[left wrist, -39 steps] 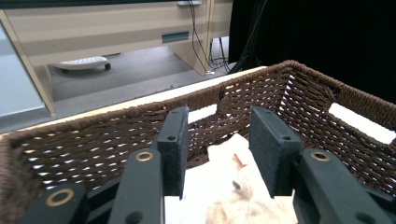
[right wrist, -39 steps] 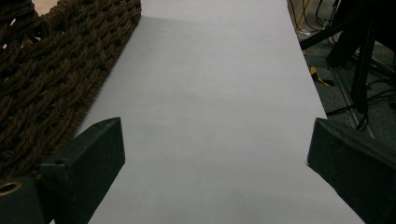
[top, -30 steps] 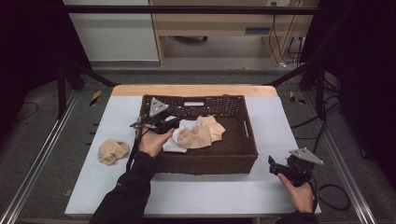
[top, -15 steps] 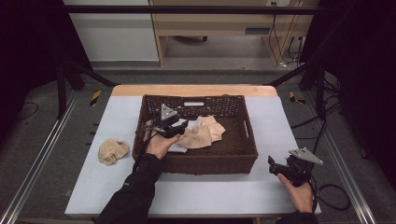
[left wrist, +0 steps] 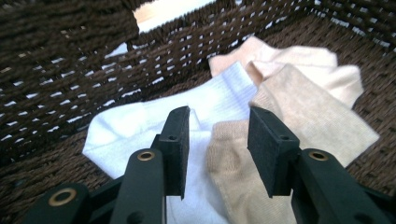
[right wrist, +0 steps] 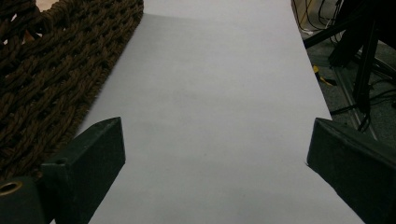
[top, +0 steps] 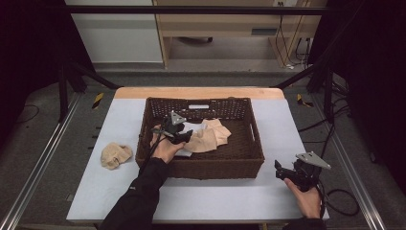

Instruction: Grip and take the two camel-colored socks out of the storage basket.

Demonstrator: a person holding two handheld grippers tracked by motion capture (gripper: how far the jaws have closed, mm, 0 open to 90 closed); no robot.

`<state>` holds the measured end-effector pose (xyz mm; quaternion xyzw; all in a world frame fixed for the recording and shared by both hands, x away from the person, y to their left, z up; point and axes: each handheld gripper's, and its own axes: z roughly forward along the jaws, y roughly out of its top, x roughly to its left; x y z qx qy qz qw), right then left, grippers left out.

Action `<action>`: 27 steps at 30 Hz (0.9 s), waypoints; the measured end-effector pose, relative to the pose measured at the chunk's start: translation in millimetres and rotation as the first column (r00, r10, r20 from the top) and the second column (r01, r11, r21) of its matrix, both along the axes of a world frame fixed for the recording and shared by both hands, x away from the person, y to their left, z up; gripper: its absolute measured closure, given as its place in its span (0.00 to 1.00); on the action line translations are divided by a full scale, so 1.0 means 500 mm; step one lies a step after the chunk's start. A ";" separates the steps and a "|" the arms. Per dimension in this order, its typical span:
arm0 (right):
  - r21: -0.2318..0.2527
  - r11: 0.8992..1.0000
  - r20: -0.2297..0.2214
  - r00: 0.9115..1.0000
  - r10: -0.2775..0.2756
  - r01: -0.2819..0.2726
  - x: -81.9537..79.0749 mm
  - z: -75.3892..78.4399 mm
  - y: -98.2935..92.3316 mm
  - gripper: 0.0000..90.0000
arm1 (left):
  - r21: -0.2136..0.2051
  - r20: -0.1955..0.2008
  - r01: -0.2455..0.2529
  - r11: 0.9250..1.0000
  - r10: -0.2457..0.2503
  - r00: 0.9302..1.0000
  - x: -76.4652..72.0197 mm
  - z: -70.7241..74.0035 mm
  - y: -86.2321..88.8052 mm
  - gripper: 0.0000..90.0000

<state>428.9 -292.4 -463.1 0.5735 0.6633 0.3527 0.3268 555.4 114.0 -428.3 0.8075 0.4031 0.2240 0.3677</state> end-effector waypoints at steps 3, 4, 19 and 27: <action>0.000 1.000 0.000 1.000 0.000 0.000 0.000 0.000 0.001 0.05 | 0.031 -0.018 0.009 0.999 -0.009 1.000 0.005 -0.006 -0.004 0.63; 0.000 1.000 -0.001 1.000 0.001 -0.001 0.000 0.000 0.001 0.05 | 0.047 -0.017 0.019 0.999 -0.018 1.000 0.006 -0.008 -0.005 0.63; 0.000 1.000 -0.001 1.000 0.005 -0.005 0.000 0.000 0.001 0.06 | 0.104 -0.100 0.118 0.988 -0.107 0.989 0.014 -0.026 -0.011 0.79; 0.000 1.000 -0.002 1.000 0.003 -0.003 0.000 0.000 0.001 0.06 | 0.084 -0.122 0.113 0.990 -0.103 0.987 0.006 -0.013 -0.013 0.97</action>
